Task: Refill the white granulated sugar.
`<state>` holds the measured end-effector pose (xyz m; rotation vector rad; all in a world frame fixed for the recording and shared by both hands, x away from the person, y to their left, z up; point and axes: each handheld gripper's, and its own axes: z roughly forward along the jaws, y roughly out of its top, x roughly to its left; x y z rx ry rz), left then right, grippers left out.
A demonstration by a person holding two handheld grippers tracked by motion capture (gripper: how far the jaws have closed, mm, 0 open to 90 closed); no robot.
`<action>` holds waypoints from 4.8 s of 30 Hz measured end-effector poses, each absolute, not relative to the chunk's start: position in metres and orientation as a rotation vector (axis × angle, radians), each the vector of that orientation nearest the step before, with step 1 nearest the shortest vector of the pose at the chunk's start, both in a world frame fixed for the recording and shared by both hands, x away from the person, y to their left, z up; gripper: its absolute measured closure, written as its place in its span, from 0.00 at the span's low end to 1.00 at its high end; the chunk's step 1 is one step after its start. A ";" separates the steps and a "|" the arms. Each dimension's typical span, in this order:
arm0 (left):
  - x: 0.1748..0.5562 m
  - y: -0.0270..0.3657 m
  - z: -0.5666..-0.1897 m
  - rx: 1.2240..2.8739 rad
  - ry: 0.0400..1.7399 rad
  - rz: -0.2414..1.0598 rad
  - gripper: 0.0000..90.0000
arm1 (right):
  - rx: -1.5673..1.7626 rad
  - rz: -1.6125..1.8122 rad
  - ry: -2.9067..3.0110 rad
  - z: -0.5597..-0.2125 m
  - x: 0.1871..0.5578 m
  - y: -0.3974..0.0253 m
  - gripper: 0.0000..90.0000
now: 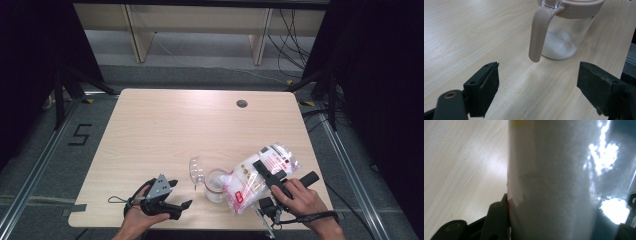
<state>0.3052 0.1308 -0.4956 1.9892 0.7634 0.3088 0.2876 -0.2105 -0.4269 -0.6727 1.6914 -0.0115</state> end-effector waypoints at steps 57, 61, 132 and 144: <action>0.306 0.133 -0.495 2.010 0.761 0.318 0.19 | -0.652 0.033 1.681 -0.423 0.285 -0.213 0.68; 0.307 0.133 -0.495 2.010 0.759 0.317 0.19 | -0.646 0.033 1.685 -0.423 0.285 -0.213 0.68; 0.307 0.134 -0.495 2.014 0.759 0.315 0.20 | -0.663 0.018 1.686 -0.422 0.285 -0.213 0.71; 0.306 0.134 -0.495 2.003 0.763 0.313 0.20 | -0.644 0.030 1.681 -0.422 0.285 -0.215 0.71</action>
